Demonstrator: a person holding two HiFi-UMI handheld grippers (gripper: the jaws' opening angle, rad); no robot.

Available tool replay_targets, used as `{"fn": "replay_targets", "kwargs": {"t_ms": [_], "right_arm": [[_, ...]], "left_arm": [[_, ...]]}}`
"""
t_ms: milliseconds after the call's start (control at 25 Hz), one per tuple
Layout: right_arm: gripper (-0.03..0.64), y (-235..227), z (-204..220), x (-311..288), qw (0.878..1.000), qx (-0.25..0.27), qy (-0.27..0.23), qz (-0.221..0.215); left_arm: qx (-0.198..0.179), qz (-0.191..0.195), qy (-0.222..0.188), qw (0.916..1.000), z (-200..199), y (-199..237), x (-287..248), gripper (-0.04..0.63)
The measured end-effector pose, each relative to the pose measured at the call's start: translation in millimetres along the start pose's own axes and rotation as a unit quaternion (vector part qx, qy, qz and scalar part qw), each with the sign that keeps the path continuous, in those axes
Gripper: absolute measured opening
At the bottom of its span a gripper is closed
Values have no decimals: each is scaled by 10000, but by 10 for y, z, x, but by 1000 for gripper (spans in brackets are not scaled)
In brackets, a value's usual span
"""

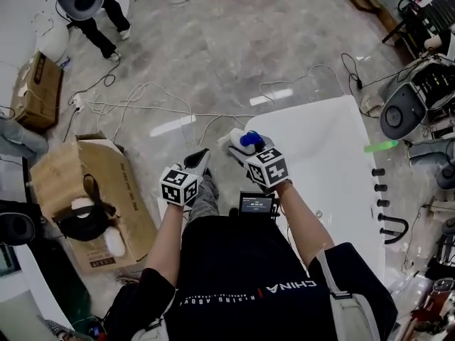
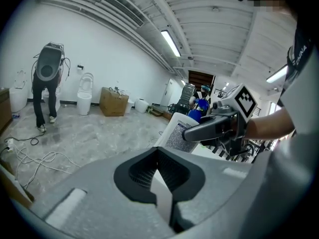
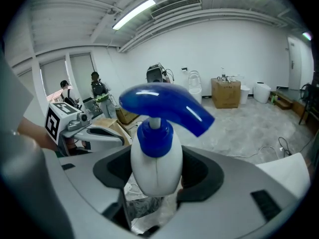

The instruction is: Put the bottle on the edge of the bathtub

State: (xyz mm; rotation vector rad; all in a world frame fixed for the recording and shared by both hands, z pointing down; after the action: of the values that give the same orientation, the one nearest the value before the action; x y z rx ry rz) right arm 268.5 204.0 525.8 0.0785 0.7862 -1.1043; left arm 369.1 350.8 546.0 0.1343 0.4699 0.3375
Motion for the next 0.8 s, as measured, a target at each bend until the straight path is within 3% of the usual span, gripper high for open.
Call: {"fn": "replay_targets", "kwargs": {"t_ms": [440, 800], "right_arm": [[273, -363, -1076, -743, 9973, -372, -198, 598], [273, -744, -1504, -1115, 9906, -810, -331, 1056]], "left_arm": [[-366, 719, 114, 9967, -820, 1203, -647, 9], [-565, 1200, 199, 9910, -1187, 1843, -1173, 9]]}}
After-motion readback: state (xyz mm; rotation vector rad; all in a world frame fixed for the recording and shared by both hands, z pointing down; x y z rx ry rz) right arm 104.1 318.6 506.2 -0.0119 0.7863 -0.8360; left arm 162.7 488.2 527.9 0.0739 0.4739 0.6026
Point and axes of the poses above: the fingertips, and each gripper's own axes: x backward along the fingers, y to its left, z out of its underside, the point moved 7 cm from there along x, backward along the fingers, and after that the axes turned 7 degrees about -x, right-handed, at the moved point
